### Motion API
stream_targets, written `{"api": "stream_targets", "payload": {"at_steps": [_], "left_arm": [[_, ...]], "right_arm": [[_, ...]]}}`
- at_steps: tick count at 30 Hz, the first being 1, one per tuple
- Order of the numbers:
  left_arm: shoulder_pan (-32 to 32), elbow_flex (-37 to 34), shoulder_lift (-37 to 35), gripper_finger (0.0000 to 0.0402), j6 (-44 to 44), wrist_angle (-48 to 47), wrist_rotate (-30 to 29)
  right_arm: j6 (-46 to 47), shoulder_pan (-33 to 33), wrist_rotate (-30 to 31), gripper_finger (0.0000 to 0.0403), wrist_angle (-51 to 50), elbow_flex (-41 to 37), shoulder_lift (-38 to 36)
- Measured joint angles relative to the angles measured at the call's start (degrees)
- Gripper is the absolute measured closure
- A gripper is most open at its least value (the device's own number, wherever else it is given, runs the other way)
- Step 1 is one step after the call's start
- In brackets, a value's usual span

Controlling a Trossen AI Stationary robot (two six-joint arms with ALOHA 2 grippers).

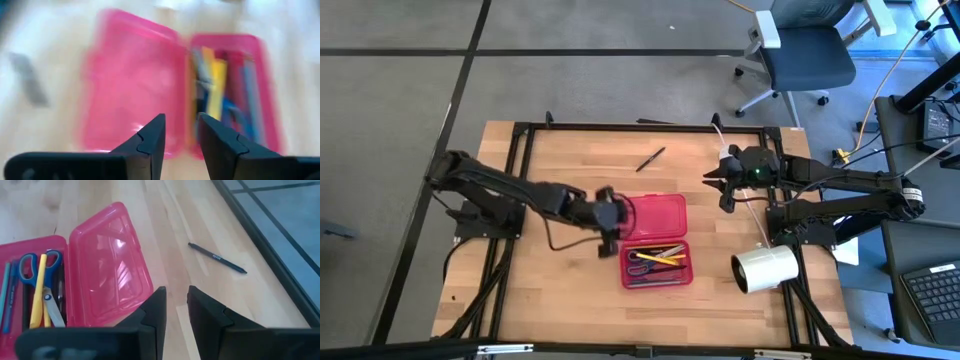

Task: Pick & place school supplies into a supply box
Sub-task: Put the black pen into the red supply box

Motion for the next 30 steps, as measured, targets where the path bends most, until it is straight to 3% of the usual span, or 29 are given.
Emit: {"api": "stream_targets", "payload": {"at_steps": [3, 6, 23, 30], "left_arm": [[1.00, 0.00, -3.29, 0.0293, 3.37, -1.31, -6.66], [1.51, 0.00, -5.49, 0.0293, 6.64, -0.81, -9.44], [1.73, 0.00, -6.28, 0.0299, 8.56, 3.05, -9.39], [1.73, 0.00, -6.28, 0.0295, 9.03, 2.62, -9.37]], "right_arm": [[-0.01, 0.00, 0.02, 0.0319, -0.08, 0.00, 0.00], [-0.16, 0.00, 0.02, 0.0319, -0.40, 0.00, 0.00], [-1.12, 0.00, -0.48, 0.0316, -2.17, 0.00, 0.00], [-3.22, -0.02, -0.43, 0.0251, -1.23, 0.00, 0.00]]}}
